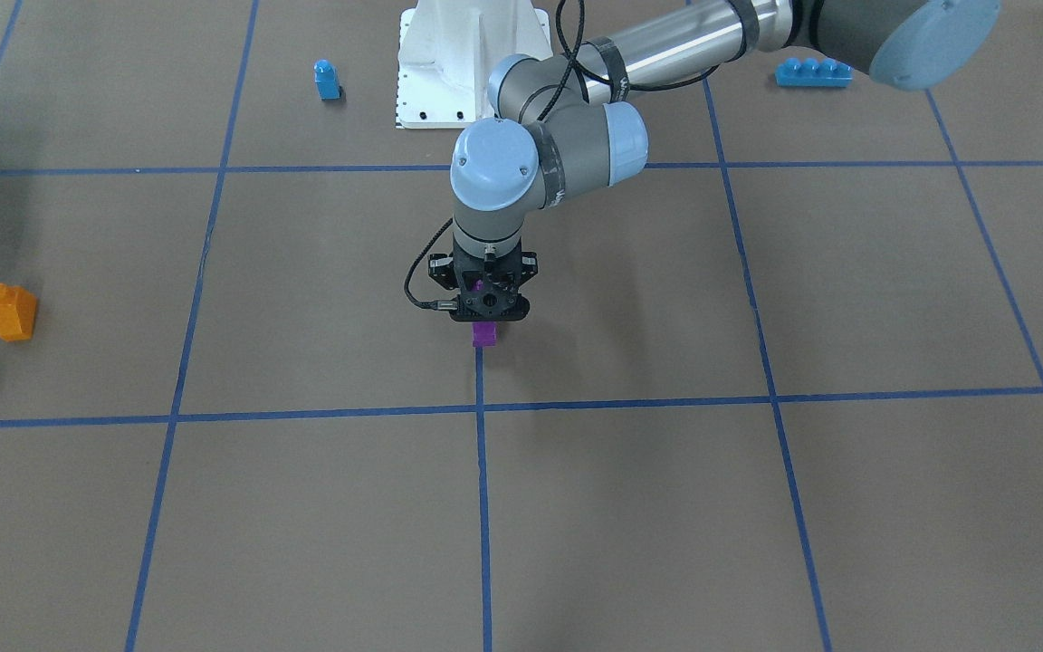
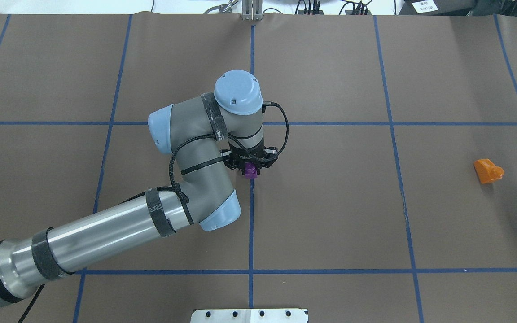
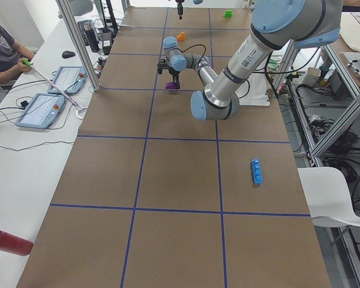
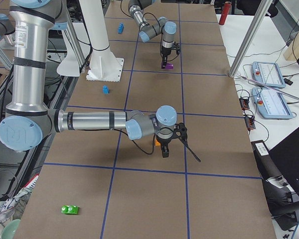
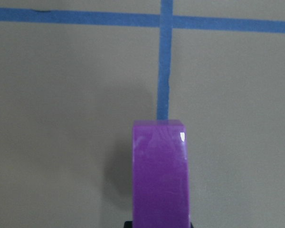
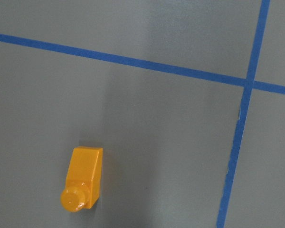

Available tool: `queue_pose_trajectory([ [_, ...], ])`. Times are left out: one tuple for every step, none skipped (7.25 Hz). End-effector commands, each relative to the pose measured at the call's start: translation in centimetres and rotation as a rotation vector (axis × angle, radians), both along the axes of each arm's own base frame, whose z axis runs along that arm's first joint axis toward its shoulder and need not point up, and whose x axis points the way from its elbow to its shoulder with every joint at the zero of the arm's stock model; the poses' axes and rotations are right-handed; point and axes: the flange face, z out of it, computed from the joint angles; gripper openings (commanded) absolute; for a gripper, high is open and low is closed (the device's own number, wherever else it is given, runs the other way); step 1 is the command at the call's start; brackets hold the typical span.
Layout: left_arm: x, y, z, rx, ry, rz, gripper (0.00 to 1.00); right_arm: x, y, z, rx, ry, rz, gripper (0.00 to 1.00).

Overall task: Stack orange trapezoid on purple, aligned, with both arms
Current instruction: 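Carry the purple block with the left gripper to the table center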

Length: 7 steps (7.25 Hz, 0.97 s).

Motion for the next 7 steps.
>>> queue_pose_trajectory([
  [0.72, 0.07, 0.47, -0.005, -0.010, 0.005, 0.00, -0.01, -0.01, -0.09, 0.001, 0.000, 0.001, 1.00],
  [0.73, 0.09, 0.46, -0.006, -0.010, 0.006, 0.00, -0.08, 0.00, -0.09, 0.002, 0.000, -0.002, 1.00],
  [0.80, 0.19, 0.46, -0.006, -0.010, 0.007, 0.00, -0.08, 0.00, -0.09, 0.002, 0.000, -0.002, 1.00],
  [1.09, 0.58, 0.46, -0.003, -0.010, 0.015, 0.00, -0.08, 0.00, -0.09, 0.002, 0.000, -0.002, 1.00],
  [1.16, 0.68, 0.46, -0.003, -0.010, 0.017, 0.04, -0.08, 0.00, -0.09, 0.002, 0.000, -0.002, 1.00],
  [1.24, 0.78, 0.34, 0.000, -0.008, 0.020, 0.10, -0.08, 0.01, -0.01, 0.001, 0.000, -0.002, 1.00],
  [1.45, 1.06, 0.35, 0.001, -0.009, 0.024, 0.26, -0.08, 0.00, -0.09, 0.002, 0.000, -0.002, 1.00],
])
